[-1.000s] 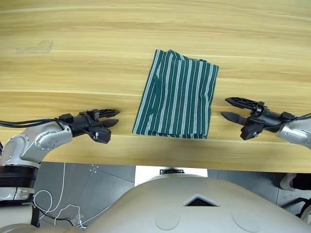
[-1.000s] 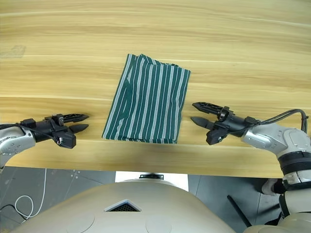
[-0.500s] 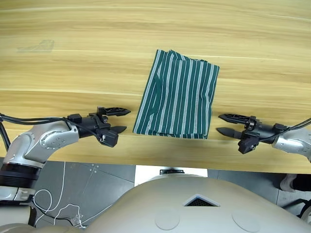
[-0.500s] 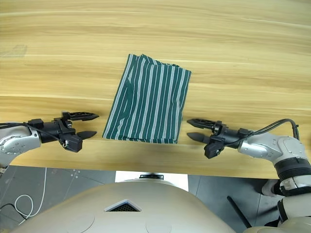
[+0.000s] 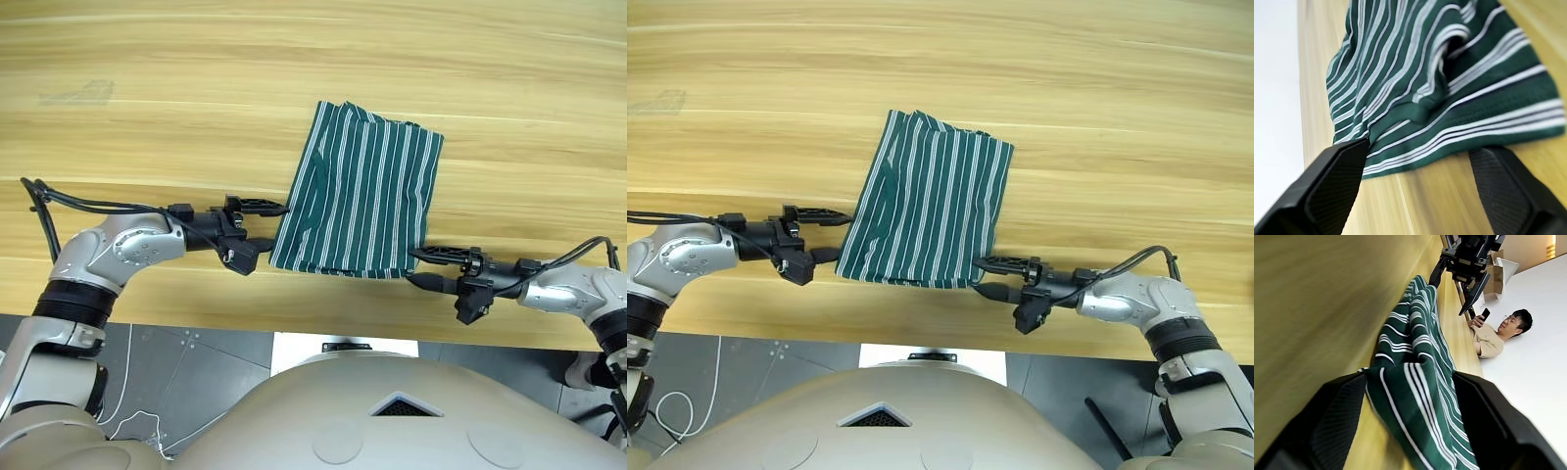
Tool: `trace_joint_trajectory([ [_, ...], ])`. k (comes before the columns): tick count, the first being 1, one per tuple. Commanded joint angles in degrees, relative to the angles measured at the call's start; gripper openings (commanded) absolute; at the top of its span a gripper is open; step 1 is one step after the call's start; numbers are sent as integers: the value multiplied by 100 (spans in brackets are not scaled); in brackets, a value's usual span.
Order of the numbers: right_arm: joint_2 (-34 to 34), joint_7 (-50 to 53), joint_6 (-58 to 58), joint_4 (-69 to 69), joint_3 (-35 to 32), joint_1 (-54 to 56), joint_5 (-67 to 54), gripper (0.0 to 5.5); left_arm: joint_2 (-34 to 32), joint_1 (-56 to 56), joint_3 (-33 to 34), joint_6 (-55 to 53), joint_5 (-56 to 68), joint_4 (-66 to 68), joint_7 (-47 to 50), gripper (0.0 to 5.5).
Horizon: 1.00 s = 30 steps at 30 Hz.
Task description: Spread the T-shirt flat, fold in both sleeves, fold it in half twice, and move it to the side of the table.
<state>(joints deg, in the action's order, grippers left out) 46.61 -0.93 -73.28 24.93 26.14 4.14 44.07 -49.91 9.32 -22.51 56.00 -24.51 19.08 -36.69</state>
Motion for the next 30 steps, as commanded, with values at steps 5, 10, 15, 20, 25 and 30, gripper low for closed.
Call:
trace_joint_trajectory([
  [5,-200,-82,-108,625,197,471,289,327,89,-228,-642,-53,-541,392,-289,369],
  [10,-182,-30,-195,832,214,616,382,327,176,-341,-819,-49,-552,370,-349,369],
  [15,-310,31,-200,846,261,725,529,327,337,-287,-1038,-2,-532,405,-417,369],
  [20,-283,31,-283,561,322,668,790,327,604,-186,-1270,21,-547,528,-410,369],
  [25,-379,133,-201,535,396,659,887,327,773,-45,-1434,88,-529,699,-410,369],
  [30,-414,212,-179,531,442,678,862,298,756,-11,-1435,101,-568,875,-329,372],
])
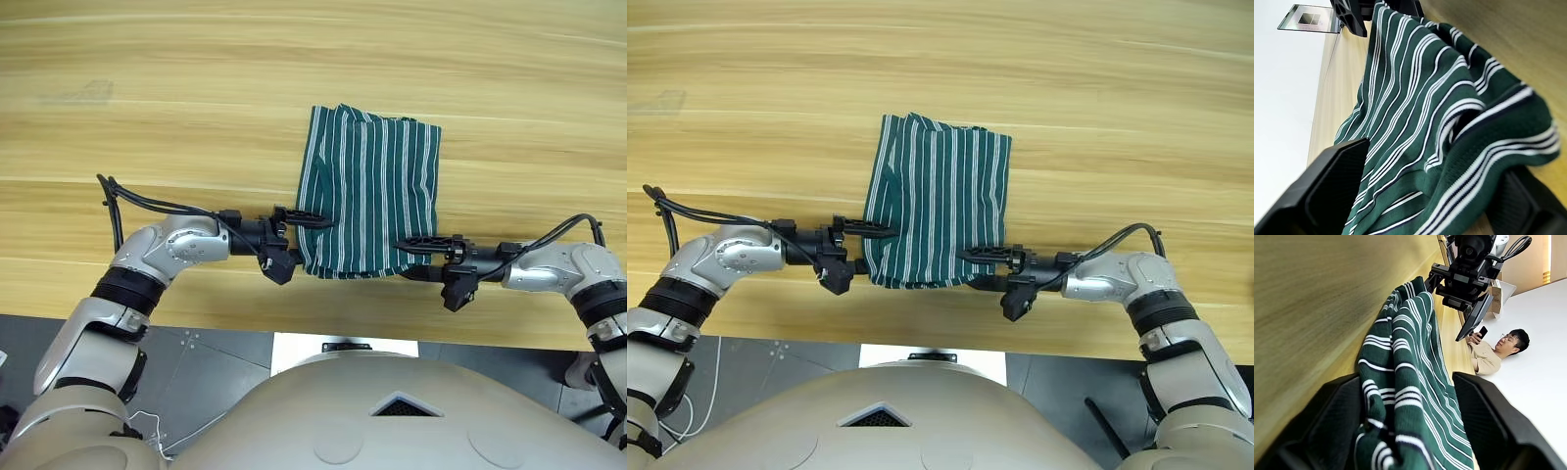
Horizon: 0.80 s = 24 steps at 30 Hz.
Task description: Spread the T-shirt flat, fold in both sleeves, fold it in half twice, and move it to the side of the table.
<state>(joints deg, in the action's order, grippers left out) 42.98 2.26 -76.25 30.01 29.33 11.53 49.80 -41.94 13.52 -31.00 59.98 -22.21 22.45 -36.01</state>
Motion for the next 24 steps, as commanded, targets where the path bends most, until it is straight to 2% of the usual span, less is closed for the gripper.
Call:
trace_joint_trajectory([
  [1,-57,-99,124,38,131,-46,284,278,-52,-449,-584,-299,-804,550,-377,372],
  [8,56,-163,68,362,191,161,233,141,-76,-549,-607,-349,-928,707,-132,372],
  [16,57,-216,162,793,207,224,22,138,-146,-643,-747,-206,-1077,700,49,372],
  [20,332,-633,317,755,233,-59,-361,138,-63,-652,-846,-215,-1104,745,112,372],
  [23,582,-968,545,648,136,-327,-831,184,-43,-656,-884,-223,-1099,756,127,372],
  [24,695,-1095,589,615,133,-409,-998,184,-43,-659,-891,-225,-1099,758,132,372],
])
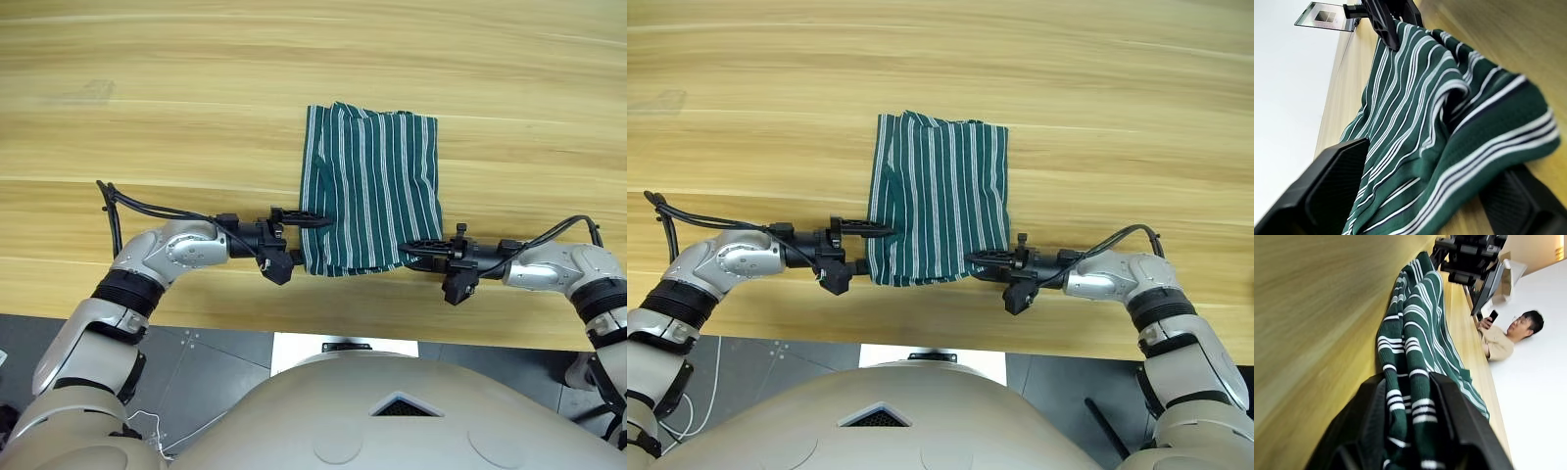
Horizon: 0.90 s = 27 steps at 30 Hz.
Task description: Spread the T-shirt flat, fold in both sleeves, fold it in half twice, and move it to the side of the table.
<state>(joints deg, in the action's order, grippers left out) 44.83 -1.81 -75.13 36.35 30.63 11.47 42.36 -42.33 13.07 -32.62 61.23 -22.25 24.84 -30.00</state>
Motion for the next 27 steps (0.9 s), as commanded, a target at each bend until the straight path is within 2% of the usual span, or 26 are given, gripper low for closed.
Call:
trace_joint_trajectory([
  [1,614,-821,504,-49,18,-464,-407,184,-6,-621,-733,-359,-1090,513,-462,372],
  [7,1208,-1518,386,38,157,-686,-1156,184,40,-525,-776,-365,-1081,597,-447,372],
  [13,1364,-1844,414,297,104,-577,-1535,184,100,-470,-813,-364,-1122,682,-413,372],
  [22,828,-1996,479,860,205,-9,-1351,184,239,-375,-920,-349,-1192,787,-312,372],
  [27,894,-1949,426,1133,250,91,-1105,184,231,-366,-931,-378,-1161,791,-293,372],
])
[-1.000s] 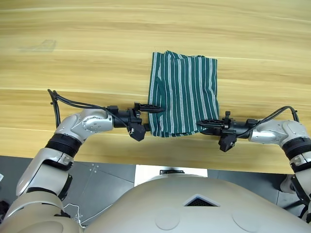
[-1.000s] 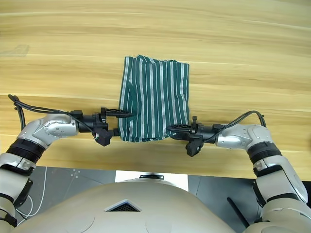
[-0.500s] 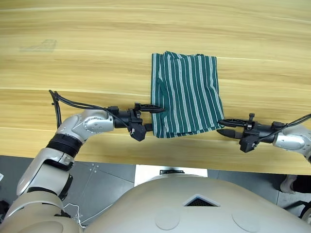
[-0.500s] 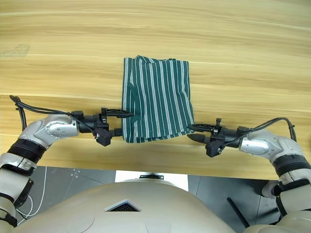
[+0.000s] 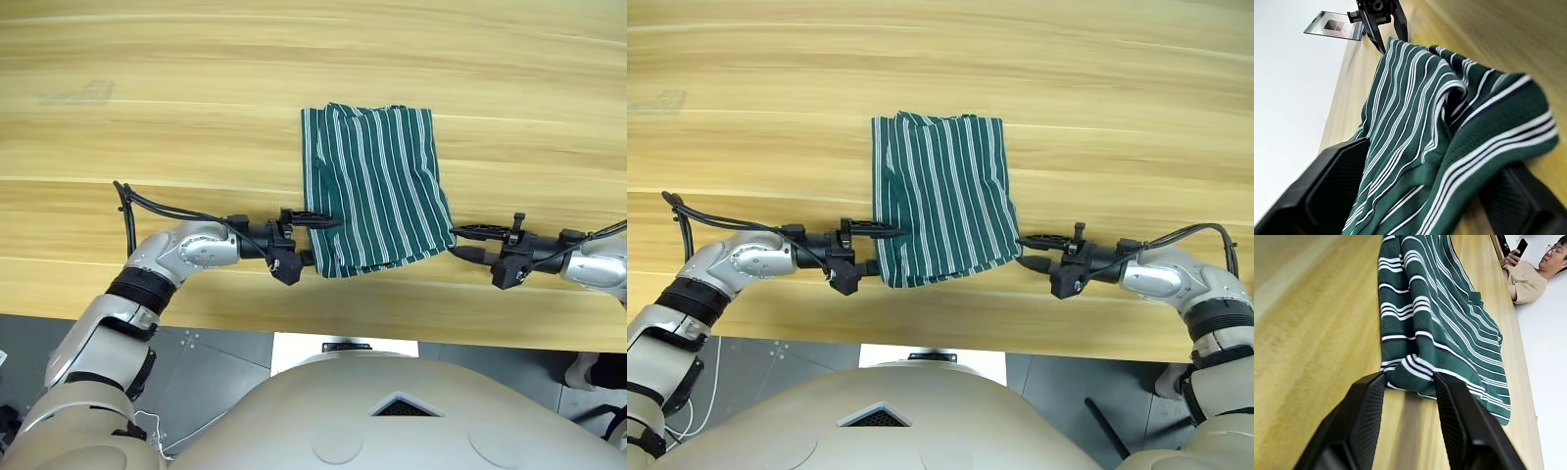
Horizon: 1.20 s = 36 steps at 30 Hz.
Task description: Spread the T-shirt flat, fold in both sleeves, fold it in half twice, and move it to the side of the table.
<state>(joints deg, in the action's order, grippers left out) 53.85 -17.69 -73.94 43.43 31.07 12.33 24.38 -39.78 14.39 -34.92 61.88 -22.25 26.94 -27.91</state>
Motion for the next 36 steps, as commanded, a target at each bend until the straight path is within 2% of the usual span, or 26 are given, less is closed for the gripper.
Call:
trace_joint_trajectory([
  [1,5,-339,344,448,222,20,790,203,-8,-492,-704,-451,-1173,598,-486,372],
  [11,204,-308,304,591,256,118,1065,331,-28,-460,-707,-429,-1180,643,-461,372],
  [15,-46,-219,210,706,374,235,1196,382,15,-403,-729,-426,-1167,668,-480,372],
  [22,-674,-29,25,572,605,285,1431,382,90,-193,-816,-349,-1195,852,-459,372],
  [29,-894,527,88,603,638,352,1883,382,140,-49,-884,-292,-1216,1000,-394,372],
  [36,-792,865,163,787,582,385,1973,247,118,-35,-904,-250,-1213,1051,-346,372],
])
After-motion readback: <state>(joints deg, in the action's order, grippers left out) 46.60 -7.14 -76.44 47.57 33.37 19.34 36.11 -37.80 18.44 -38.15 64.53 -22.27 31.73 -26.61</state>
